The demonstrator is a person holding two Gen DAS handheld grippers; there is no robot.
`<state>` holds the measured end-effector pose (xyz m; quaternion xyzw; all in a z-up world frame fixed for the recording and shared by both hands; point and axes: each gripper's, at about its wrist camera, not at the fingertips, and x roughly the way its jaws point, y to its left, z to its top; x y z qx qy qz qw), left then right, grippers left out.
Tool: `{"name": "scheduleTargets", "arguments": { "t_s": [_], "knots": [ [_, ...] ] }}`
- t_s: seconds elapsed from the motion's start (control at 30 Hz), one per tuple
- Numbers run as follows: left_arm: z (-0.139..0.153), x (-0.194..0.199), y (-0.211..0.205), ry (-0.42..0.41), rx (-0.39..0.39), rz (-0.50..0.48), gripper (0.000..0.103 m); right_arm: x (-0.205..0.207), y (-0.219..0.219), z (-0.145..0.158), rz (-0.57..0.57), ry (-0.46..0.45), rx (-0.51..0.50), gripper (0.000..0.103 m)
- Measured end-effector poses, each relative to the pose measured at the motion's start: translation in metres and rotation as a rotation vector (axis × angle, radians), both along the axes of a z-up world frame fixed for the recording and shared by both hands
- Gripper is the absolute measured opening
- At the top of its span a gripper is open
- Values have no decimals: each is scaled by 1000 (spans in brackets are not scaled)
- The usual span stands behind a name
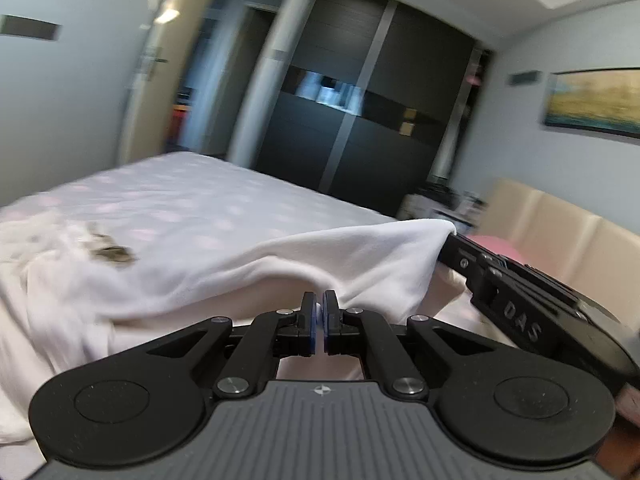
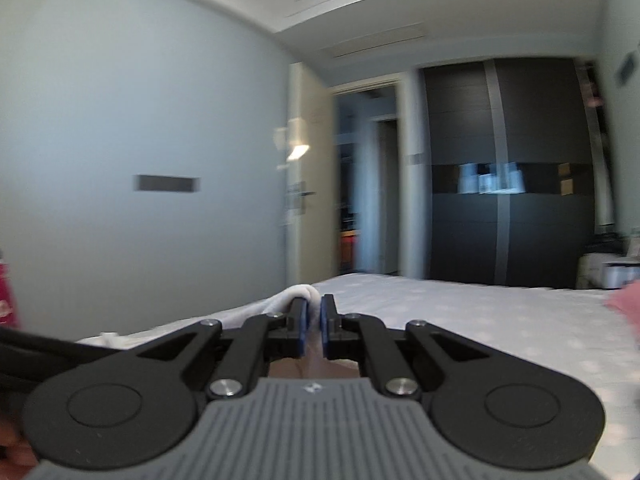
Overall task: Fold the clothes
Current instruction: 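Lift the white garment with both grippers and spread it across the bed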
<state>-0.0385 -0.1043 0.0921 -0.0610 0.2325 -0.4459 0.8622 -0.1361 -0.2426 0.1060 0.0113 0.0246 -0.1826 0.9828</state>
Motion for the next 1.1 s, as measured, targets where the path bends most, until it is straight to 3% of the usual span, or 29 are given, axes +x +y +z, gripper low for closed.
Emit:
{"name": "scheduleTargets", "arguments": {
  "t_s": [0.23, 0.27, 0.33, 0.43, 0.57, 0.67, 0.93, 1.03, 1.1],
  "knots": [
    [8, 0, -9, -1, 71, -38, 4, -57, -76, 21, -380, 1, 117, 8],
    [10, 2, -10, -1, 90, -36, 7, -63, -85, 24, -426, 16, 110, 8],
    [12, 7, -12, -3, 131, -36, 27, -75, -101, 30, -510, 49, 89, 8],
    [9, 11, -21, 4, 201, -65, 38, -85, -114, 28, -531, 193, 72, 8],
    [-16, 15, -40, 16, 306, -142, 41, -96, -130, 14, -556, 402, 41, 9],
    [-39, 15, -58, 3, 399, -223, 41, -111, -153, -5, -593, 507, 70, 9],
    [-94, 13, -101, -45, 527, -354, 54, -148, -172, -60, -608, 625, 135, 26],
    [-113, 13, -109, -53, 550, -363, 60, -139, -192, -68, -552, 626, 125, 36],
    [-126, 13, -114, -56, 568, -369, 64, -130, -189, -81, -468, 653, 112, 38]
  ]
}}
